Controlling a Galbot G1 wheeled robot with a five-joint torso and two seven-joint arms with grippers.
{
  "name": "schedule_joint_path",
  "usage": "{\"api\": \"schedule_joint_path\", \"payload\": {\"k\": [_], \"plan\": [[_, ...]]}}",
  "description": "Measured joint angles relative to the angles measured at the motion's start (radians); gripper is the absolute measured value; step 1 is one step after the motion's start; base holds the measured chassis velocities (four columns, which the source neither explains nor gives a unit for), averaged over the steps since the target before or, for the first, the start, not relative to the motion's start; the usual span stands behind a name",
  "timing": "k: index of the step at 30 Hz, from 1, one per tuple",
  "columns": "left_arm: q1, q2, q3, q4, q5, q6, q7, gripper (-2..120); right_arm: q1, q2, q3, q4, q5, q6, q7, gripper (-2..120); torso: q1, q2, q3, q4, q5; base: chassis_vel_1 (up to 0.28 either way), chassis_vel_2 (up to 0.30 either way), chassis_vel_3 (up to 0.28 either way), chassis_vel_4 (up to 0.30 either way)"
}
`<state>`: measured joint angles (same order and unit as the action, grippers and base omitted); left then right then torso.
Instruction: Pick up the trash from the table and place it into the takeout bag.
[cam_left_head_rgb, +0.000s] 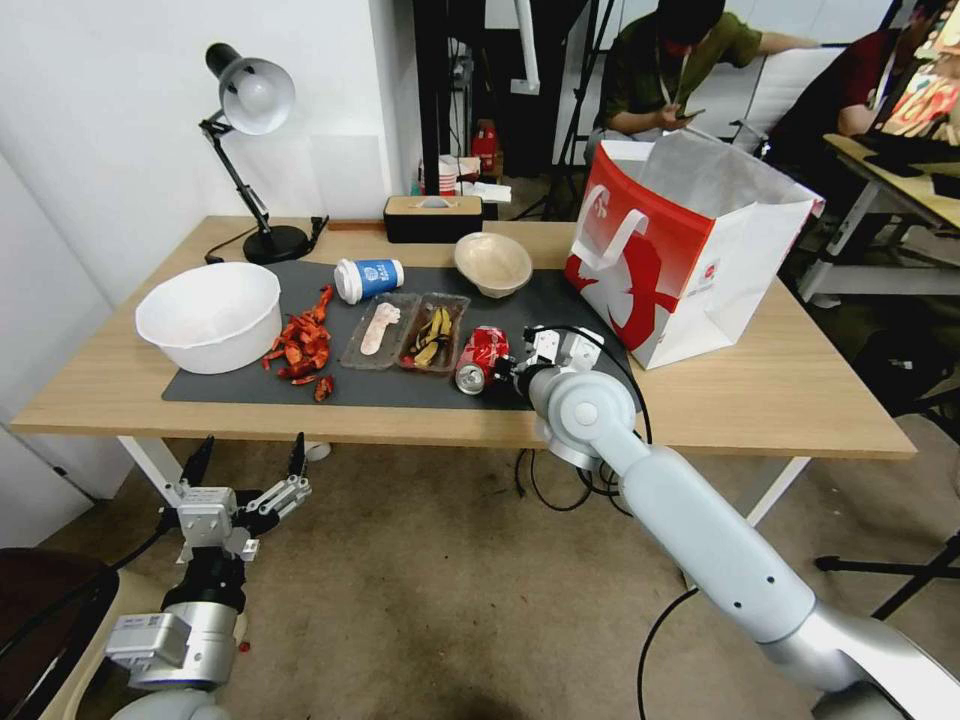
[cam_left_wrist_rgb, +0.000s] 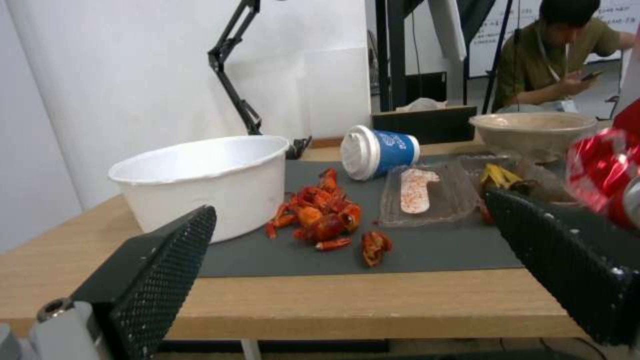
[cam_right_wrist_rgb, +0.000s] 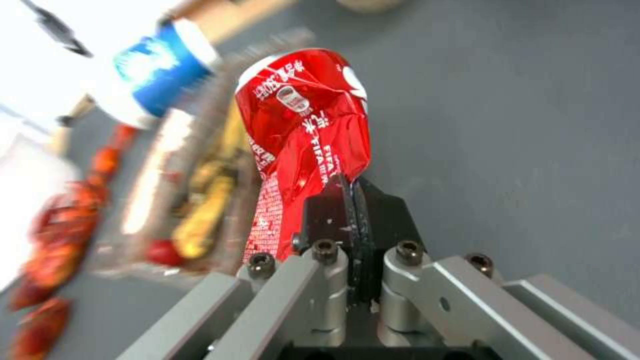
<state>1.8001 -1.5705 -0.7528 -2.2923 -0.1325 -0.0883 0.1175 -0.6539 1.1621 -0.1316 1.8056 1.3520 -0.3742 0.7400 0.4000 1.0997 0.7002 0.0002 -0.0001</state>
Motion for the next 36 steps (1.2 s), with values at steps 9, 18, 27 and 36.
{"api": "schedule_joint_path", "payload": {"k": [9,18,27,36], "plan": [[0.001,0.002,0.0,-0.009,-0.002,0.001,-0.001,100,-0.131,-0.126,0.116,0.21,-0.258,0.058,-0.297,0,0.0,0.0,0.0,-0.0003,0.0002,0.0,0.0,0.0,0.0],[0.011,0.008,-0.003,-0.017,-0.005,0.005,-0.002,100,-0.17,-0.285,0.311,0.363,-0.595,0.173,-0.496,0,0.0,0.0,0.0,-0.0003,0.0,0.0,0.0,0.0,0.0],[0.017,0.0,0.015,-0.02,0.005,0.004,0.001,100,0.038,-0.429,0.387,0.234,-0.652,0.166,-0.425,0,0.0,0.0,0.0,-0.0002,0.0002,0.0,0.0,0.0,0.0],[0.02,0.002,0.019,-0.021,0.008,-0.003,0.003,100,0.205,-0.436,0.351,0.037,-0.744,0.105,-0.378,0,0.0,0.0,0.0,-0.0001,0.0002,0.0,0.0,0.0,0.0]]}}
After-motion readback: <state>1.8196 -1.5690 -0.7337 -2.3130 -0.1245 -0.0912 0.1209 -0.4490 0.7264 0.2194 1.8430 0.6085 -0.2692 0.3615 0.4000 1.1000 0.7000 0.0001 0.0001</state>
